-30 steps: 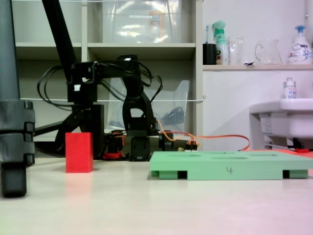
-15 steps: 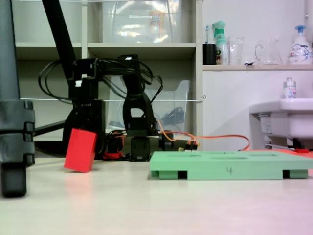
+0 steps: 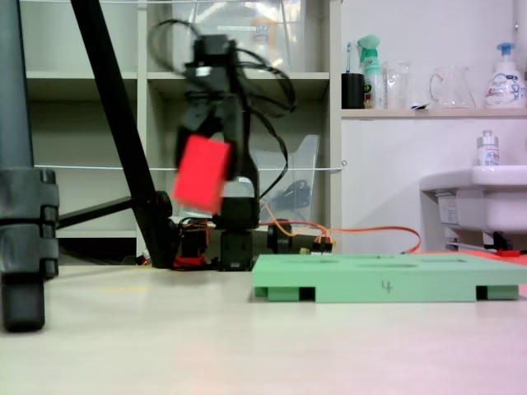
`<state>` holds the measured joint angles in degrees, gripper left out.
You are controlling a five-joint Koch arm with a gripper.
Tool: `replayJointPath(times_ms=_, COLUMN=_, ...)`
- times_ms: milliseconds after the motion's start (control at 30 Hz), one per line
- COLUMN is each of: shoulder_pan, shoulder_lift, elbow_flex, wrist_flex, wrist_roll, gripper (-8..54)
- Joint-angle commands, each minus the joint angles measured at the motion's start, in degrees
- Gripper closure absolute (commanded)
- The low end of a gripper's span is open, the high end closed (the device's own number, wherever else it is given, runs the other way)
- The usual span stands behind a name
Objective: Put the square block into the corresponding hole
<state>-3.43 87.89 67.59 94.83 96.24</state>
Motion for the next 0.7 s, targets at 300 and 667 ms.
replayJointPath(times_ms=300, shoulder_pan=-39.8, shoulder_lift=-23.7, elbow_flex=-34.4, wrist_flex=3.7, wrist_roll=40.1, gripper=37.3)
replayJointPath(times_ms=667, shoulder_pan=-44.7, shoulder_lift=-36.8, elbow_flex=-45.8, wrist_flex=-0.1, wrist_roll=46.6, gripper=37.3)
